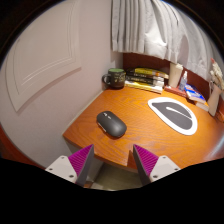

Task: Arrange mouse

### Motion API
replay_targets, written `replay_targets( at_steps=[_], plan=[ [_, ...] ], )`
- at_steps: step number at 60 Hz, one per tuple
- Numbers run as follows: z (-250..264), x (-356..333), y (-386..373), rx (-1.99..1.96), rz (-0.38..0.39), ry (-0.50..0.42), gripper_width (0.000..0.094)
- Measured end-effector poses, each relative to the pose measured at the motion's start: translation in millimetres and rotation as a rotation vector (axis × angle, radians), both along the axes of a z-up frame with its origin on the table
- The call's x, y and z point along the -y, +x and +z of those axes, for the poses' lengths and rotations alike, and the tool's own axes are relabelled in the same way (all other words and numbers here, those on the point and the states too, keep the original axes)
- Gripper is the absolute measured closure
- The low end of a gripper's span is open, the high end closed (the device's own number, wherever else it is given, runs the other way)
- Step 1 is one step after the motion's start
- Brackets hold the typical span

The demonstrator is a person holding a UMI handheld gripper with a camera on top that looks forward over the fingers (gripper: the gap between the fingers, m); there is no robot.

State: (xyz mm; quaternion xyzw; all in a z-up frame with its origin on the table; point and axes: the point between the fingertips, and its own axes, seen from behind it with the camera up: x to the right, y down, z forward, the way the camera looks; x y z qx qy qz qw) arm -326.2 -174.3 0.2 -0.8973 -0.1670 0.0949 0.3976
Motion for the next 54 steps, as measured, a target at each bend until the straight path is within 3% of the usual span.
replay_targets(
  at_steps=[21, 28, 38, 48, 54],
  plan=[
    [-13.7, -102.2, -25.5, 0.031, -0.124, -0.017, 0.0186],
    [-13.3, -122.2, -24.4, 0.038, -0.157, -0.021, 0.0246],
    [-14.2, -137.4, -23.4, 0.031, -0.225, -0.031, 0.0417],
    [-14.7, -141.9, -19.7, 0.024, -0.299, -0.054, 0.0488],
    [-16.1, -141.4, -19.6, 0.036, -0.300, -0.091, 0.0555]
  ],
)
